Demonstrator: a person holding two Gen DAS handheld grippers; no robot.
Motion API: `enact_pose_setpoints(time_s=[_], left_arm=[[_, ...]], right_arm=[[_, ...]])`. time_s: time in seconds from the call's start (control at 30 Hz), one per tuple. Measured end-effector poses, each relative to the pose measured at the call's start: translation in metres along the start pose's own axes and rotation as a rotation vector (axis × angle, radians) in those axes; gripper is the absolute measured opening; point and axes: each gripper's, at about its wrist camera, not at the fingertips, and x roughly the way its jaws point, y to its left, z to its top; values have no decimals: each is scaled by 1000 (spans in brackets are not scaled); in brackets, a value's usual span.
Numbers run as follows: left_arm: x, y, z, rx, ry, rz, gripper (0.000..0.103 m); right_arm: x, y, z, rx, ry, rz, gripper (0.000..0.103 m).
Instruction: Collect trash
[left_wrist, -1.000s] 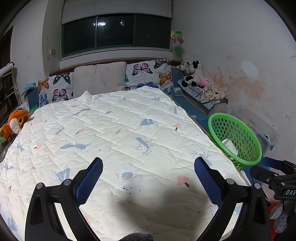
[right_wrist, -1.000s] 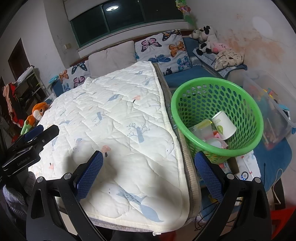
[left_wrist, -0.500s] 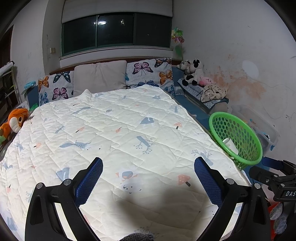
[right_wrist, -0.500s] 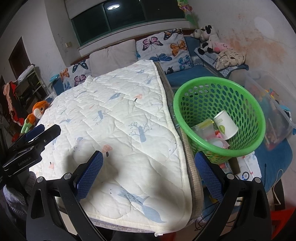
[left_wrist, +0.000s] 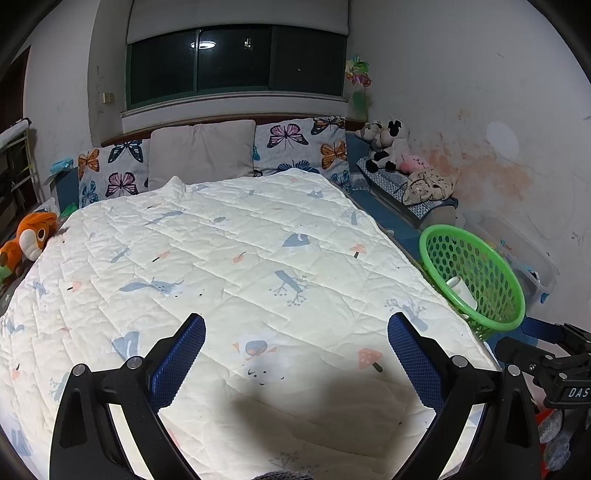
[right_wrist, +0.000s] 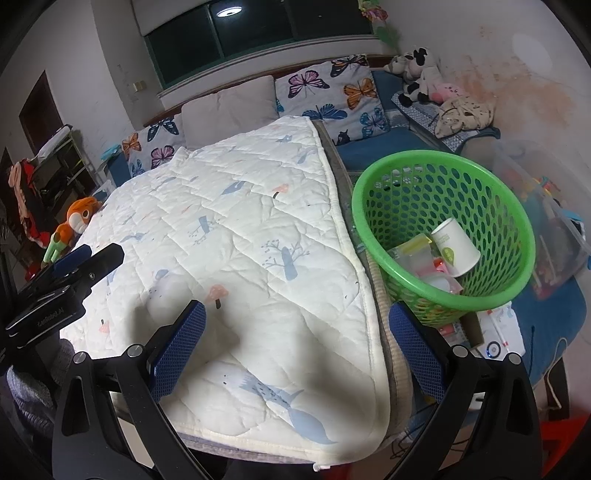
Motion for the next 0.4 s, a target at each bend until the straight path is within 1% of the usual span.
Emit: enact_pose_setpoints(time_s=[0.4], left_arm=[[-1, 2, 0, -6, 2, 8, 96]], right_arm=[[1, 2, -1, -5, 0, 7, 98]])
